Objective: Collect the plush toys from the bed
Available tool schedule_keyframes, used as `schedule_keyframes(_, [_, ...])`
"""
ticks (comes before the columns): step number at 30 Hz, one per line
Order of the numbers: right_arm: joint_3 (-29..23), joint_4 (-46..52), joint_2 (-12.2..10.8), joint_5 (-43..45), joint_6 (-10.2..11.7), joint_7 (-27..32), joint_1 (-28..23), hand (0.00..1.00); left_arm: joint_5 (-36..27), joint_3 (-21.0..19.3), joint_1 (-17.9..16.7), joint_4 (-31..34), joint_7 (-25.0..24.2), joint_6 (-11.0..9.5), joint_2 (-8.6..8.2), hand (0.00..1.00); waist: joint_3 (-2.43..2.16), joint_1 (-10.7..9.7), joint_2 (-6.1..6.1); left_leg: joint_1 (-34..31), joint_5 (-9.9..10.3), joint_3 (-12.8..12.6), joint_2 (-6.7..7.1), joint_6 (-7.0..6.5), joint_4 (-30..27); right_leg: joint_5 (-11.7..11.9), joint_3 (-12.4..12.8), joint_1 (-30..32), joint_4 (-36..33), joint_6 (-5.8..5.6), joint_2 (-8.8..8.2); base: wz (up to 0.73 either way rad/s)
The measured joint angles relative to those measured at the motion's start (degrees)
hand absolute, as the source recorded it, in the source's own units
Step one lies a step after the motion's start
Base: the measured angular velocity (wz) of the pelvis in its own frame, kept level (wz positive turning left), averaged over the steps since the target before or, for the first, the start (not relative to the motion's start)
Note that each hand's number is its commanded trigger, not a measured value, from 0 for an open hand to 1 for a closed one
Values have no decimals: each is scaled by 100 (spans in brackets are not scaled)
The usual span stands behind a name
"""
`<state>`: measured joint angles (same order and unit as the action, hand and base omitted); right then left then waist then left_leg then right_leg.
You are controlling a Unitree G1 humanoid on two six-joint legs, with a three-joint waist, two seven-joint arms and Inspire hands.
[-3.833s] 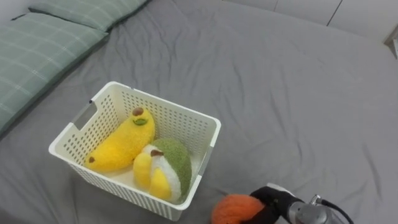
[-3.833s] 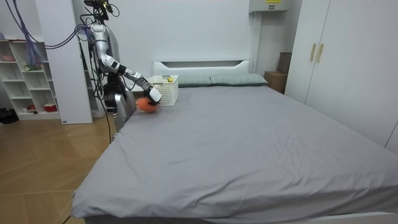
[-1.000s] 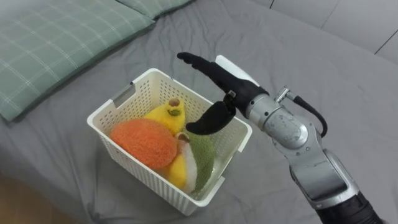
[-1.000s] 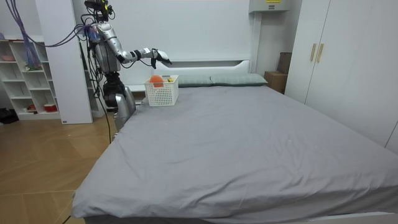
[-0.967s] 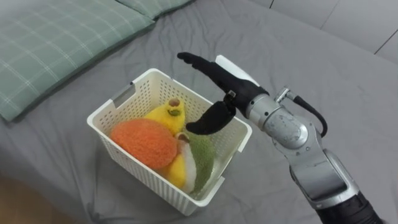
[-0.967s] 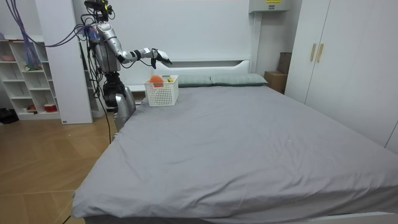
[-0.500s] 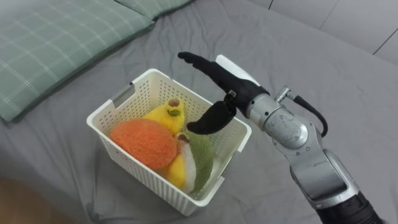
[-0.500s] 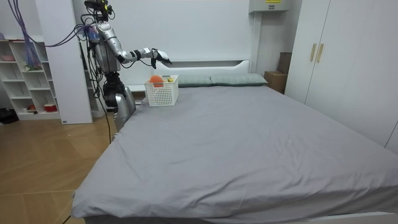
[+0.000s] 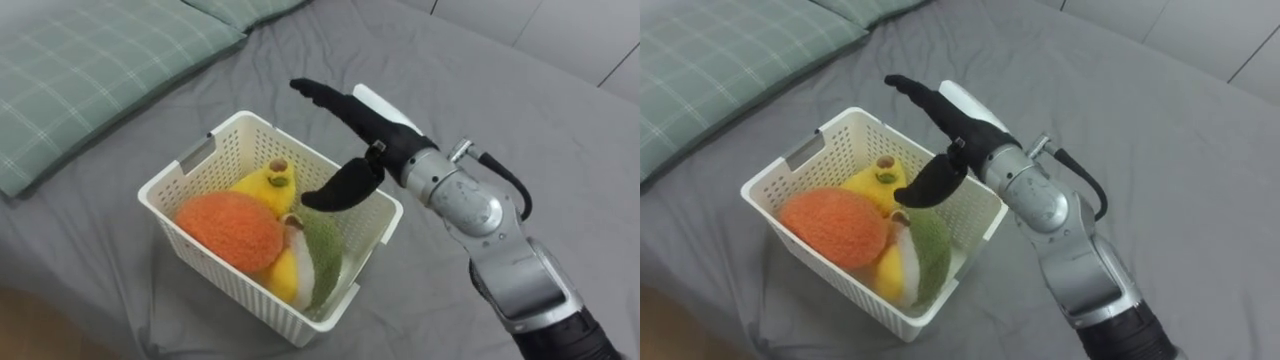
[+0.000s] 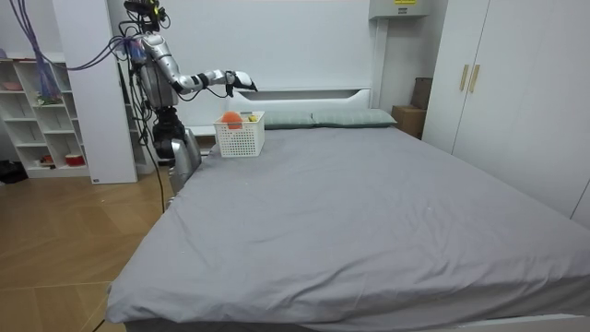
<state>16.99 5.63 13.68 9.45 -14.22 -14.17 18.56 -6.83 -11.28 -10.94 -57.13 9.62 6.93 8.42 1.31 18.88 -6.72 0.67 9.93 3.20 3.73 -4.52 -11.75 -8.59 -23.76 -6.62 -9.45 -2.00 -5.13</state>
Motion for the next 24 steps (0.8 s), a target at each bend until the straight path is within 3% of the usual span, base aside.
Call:
schedule_keyframes(2, [-210,1,-1,-282,59,206,0,0,-66,-27,-1,-1,41,0,-4,0,18,-65,29,-4,-1,-1,0,1,-3,0,36,3,-5,0,2,0])
schedule_keyframes(6, [-687,1,-4,-1018,219,605,-4,0,-154,-38,-104,-16,117,-58,-22,0,-2,-293,93,31,-4,-97,-23,6,8,0,178,10,-14,0,15,-11])
schedule_keyframes(7, [-819,7,-1,-1251,297,707,-51,0,-142,-93,-203,-18,121,-74,-58,0,-20,-320,132,56,-2,-174,-34,4,13,0,238,15,-11,0,24,-23])
schedule_keyframes(8, [-978,45,-1,-1491,388,803,-175,0,-144,-114,-241,-18,135,-90,-85,0,-72,-413,163,58,3,-187,-33,-3,16,0,269,17,-16,0,22,-17])
schedule_keyframes(11, [-1305,143,7,-2072,507,1085,-410,0,-145,-233,-413,-45,174,-110,-90,0,-133,-626,247,106,9,-287,-48,-13,48,3,326,13,-17,-5,17,-14])
schedule_keyframes(14, [-1703,149,40,-2621,731,1349,-703,0,-133,-307,-501,-58,260,-121,-97,0,-115,-846,335,195,16,-356,-60,-20,67,7,369,-38,-16,-12,17,-11])
schedule_keyframes(16, [-1953,149,39,-2932,751,1434,-922,0,-144,-316,-551,-72,257,-222,-99,0,-130,-983,361,241,26,-421,-75,-26,75,7,427,-61,-23,-12,24,-16])
schedule_keyframes(18, [-2131,149,40,-3198,784,1531,-1063,0,-146,-316,-648,-79,253,-280,-98,0,-115,-1131,406,251,34,-492,-93,-20,77,8,500,-38,-32,-12,28,-18])
schedule_keyframes(20, [-2466,147,44,-3614,933,1687,-1363,0,-141,-316,-650,-77,267,-326,-107,0,-130,-1386,448,246,44,-517,-102,-17,77,7,529,-15,-42,-11,23,-7])
schedule_keyframes(24, [-2821,-184,61,-3882,1047,2008,-1585,0,-147,-318,-634,-78,262,-333,-114,0,-150,-1597,499,302,51,-689,-131,-14,109,10,692,26,-62,-7,67,-25])
